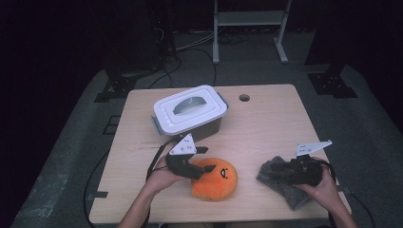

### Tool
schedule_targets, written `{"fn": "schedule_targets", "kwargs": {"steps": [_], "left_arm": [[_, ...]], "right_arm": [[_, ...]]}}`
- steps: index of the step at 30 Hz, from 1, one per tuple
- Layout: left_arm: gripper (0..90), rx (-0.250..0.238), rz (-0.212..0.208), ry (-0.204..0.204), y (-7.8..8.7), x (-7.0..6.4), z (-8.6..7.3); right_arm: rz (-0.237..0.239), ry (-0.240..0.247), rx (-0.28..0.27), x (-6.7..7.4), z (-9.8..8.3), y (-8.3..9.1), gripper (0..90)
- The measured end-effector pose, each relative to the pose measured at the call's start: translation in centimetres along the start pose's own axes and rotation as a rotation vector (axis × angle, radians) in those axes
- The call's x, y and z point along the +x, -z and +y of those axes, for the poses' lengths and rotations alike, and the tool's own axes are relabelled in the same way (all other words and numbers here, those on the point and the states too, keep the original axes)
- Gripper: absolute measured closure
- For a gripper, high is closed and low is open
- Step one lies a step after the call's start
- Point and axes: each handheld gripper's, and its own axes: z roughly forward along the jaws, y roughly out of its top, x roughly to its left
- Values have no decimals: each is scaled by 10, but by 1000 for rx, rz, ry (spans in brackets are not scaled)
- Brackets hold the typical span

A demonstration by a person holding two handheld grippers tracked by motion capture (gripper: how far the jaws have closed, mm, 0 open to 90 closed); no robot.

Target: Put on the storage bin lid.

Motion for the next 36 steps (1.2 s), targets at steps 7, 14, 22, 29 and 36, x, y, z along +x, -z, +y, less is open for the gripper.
{"fn": "schedule_targets", "kwargs": {"steps": [7, 14, 22, 29, 36], "left_arm": [[281, -45, 50, -4, 15, 21, 12], [240, -56, 86, -36, 24, 41, 26], [209, -75, 105, -48, 30, 67, 36], [186, -83, 138, -44, 35, 94, 45], [186, -74, 165, -12, 35, 118, 46]], "right_arm": [[7, 0, -3, -2, -1, -1, 480], [10, 4, -11, -1, -1, -2, 433], [14, 0, -13, -2, -3, -2, 408], [15, -2, -2, -3, -4, -3, 396], [16, 7, 3, -3, -4, -4, 396]]}}
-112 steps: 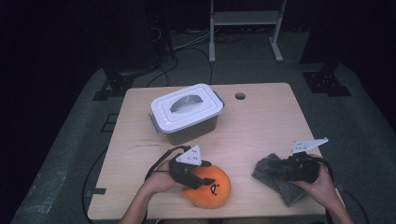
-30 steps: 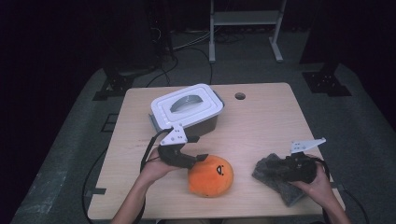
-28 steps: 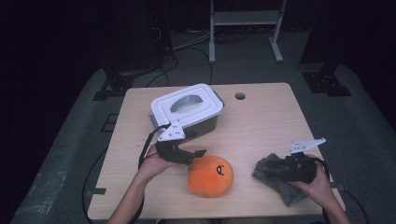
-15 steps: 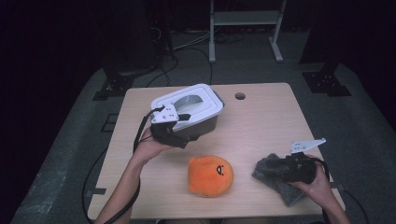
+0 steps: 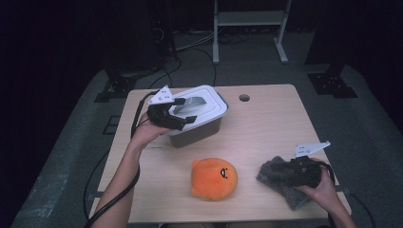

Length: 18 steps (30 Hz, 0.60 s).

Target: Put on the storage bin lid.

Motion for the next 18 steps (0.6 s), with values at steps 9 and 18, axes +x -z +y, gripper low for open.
{"fn": "schedule_targets", "kwargs": {"steps": [9, 18], "left_arm": [[174, 13, 31, 37, -16, 26, -4], [201, 57, 47, 71, -27, 42, -6]], "right_arm": [[1, 3, 10, -1, -1, -2, 396], [5, 2, 18, -1, -1, -2, 397]]}}
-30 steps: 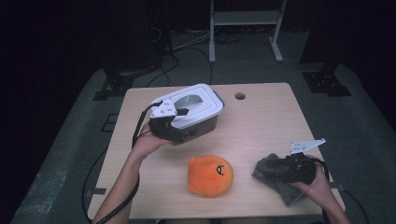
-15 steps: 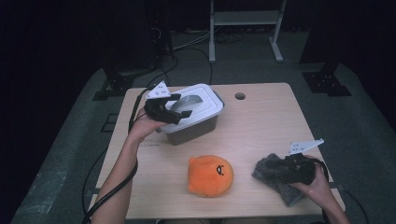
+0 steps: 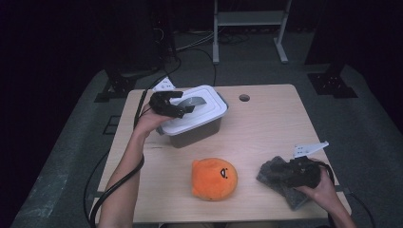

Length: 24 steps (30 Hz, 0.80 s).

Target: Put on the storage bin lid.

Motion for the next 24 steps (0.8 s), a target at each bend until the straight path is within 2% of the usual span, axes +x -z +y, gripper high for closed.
{"fn": "schedule_targets", "kwargs": {"steps": [2, 8, 11, 14, 17, 20, 24], "left_arm": [[224, 5, 2, 0, -2, 1, 0], [310, 58, 18, -6, -11, 9, 1], [365, 58, 19, 13, -13, 11, 0], [444, 58, 21, 4, -15, 12, 0], [496, 117, 31, -24, -19, 11, 0], [576, 120, 23, -33, -20, 11, 0], [619, 147, 24, -47, -21, 8, 2]], "right_arm": [[1, 0, 0, 0, 0, 0, 397], [5, 1, 0, 0, 0, 0, 399], [7, 2, 0, 0, 0, 0, 399], [8, 1, 0, 0, 0, 0, 400], [10, 4, 0, 0, 0, 1, 400], [11, 4, -1, 0, 0, 0, 400], [12, 4, -1, 0, 0, 1, 400]]}}
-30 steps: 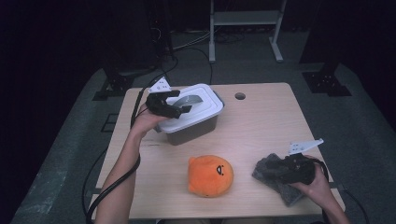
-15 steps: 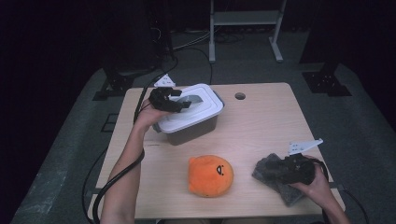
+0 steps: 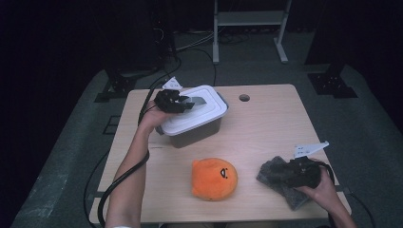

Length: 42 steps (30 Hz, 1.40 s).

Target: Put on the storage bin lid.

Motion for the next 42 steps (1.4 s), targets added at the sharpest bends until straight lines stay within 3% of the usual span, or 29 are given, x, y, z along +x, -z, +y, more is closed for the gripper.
{"fn": "schedule_targets", "kwargs": {"steps": [14, 27, 33, 42], "left_arm": [[665, 28, -91, -34, 4, -9, 4], [665, 26, -166, -36, 0, -14, 8], [667, 26, -226, -60, -4, -24, 12], [666, 26, -269, -94, -9, -37, 18]], "right_arm": [[0, 6, 3, 1, 1, -1, 400], [4, 5, 5, 2, 1, -2, 400], [5, 10, 3, 3, 1, -2, 400], [8, 10, 3, 4, 1, -2, 400]]}}
